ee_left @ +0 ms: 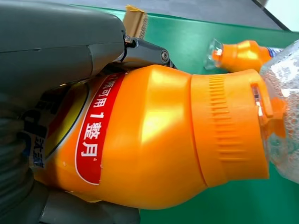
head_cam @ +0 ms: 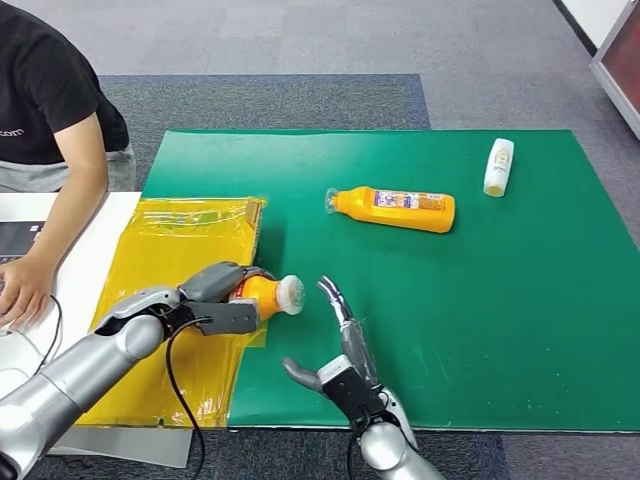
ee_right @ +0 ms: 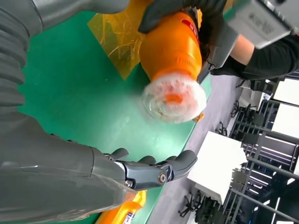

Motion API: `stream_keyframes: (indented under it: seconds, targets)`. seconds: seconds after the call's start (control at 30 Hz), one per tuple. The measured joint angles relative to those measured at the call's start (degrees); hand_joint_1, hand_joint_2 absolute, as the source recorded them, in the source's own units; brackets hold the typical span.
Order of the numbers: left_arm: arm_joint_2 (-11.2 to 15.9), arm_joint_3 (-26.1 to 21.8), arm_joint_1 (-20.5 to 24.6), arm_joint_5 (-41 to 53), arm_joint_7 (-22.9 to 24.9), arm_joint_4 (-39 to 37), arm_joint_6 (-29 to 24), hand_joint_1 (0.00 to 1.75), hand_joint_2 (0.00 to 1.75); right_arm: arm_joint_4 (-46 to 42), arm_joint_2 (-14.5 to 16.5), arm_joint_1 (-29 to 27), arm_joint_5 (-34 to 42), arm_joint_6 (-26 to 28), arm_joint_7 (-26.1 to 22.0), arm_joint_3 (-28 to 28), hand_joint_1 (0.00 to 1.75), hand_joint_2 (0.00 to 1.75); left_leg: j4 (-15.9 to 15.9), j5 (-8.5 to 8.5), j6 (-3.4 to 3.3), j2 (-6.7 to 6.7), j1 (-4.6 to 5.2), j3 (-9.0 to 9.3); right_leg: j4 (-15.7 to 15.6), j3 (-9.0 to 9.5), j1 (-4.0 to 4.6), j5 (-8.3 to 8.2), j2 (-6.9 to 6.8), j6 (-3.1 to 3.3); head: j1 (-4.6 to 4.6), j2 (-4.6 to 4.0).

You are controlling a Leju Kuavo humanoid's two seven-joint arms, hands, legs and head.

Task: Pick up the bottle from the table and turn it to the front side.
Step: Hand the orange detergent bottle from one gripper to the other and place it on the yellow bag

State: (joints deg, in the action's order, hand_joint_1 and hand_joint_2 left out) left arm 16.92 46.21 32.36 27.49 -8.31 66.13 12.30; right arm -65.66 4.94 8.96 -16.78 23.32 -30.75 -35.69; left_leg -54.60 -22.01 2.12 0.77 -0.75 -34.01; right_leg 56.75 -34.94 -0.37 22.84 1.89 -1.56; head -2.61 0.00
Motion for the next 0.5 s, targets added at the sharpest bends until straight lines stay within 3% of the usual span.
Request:
stream_keyframes:
  seconds: [0.33,0.4,0.43,0.47,0.5]
  targets:
    - [-5.1,-2.9,-0.1,2.8,1.1,-6.0,-5.8,1.75,1.75,0.5,0.0,0.0,0.1,-0.1,0.0,0.0,0.00,1.75,0.0,0.07,-0.02,0.03,0.00,0.01,0.0,0.05,0.00,-0.03,-0.02,-0.03,0.01,0.00]
    - [-6.0,-3.4,-0.1,3.5,1.2,-7.1,-6.5,1.23,1.75,0.6,0.0,0.0,0.1,-0.3,0.0,0.0,0.00,1.75,0.0,0.09,-0.02,0.05,0.00,0.02,0.0,0.07,0.00,-0.04,-0.04,-0.04,0.01,0.00]
    - [-6.4,-3.7,-0.1,3.9,1.2,-7.7,-6.9,0.81,1.75,0.7,0.0,0.1,0.1,-0.3,0.0,0.0,0.00,1.75,0.0,0.11,-0.02,0.07,0.00,0.02,0.0,0.08,0.00,-0.05,-0.05,-0.05,0.00,0.00]
    - [-6.9,-4.0,-0.1,4.2,1.3,-8.3,-7.3,0.37,1.31,0.8,0.0,0.1,0.1,-0.3,0.0,0.0,0.00,1.75,0.0,0.12,-0.01,0.09,0.00,0.02,0.0,0.08,0.00,-0.06,-0.06,-0.05,0.00,0.00]
    - [-7.4,-4.3,-0.1,4.5,1.4,-8.9,-7.8,0.19,0.87,0.8,0.0,0.1,0.1,-0.3,0.0,0.0,0.00,1.75,0.0,0.13,-0.01,0.11,0.00,0.02,0.0,0.09,0.00,-0.08,-0.07,-0.05,0.01,0.00]
